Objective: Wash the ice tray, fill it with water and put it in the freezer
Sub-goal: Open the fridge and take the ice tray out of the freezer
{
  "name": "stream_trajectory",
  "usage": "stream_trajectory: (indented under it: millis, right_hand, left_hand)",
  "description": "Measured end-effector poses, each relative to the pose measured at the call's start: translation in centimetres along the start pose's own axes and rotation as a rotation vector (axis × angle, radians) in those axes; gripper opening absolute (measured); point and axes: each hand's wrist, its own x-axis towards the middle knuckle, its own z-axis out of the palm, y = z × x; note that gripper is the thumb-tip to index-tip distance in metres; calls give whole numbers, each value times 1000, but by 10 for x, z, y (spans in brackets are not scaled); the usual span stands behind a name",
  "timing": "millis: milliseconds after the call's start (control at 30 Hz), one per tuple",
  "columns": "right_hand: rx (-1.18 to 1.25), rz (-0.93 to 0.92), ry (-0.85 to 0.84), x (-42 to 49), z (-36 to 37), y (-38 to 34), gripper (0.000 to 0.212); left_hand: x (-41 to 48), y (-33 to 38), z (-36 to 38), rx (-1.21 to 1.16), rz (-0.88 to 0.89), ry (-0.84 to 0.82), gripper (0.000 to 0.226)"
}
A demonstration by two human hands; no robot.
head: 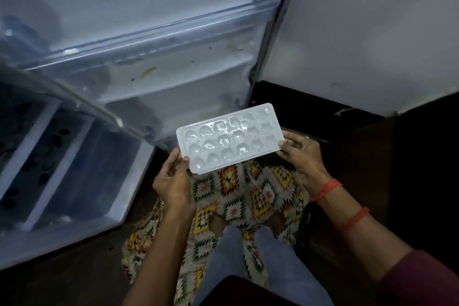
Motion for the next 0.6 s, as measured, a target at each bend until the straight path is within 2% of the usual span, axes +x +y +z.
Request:
stream_trajectory:
  millis: [300, 600]
  right_hand:
    - [204, 69, 191, -17, -104, 3, 32]
    - [401, 48, 376, -43, -209, 7, 28]
  left_hand:
    - [-48, -17, 72, 181, -76, -281, 32]
    - [-127, -38, 146, 342, -55, -537, 32]
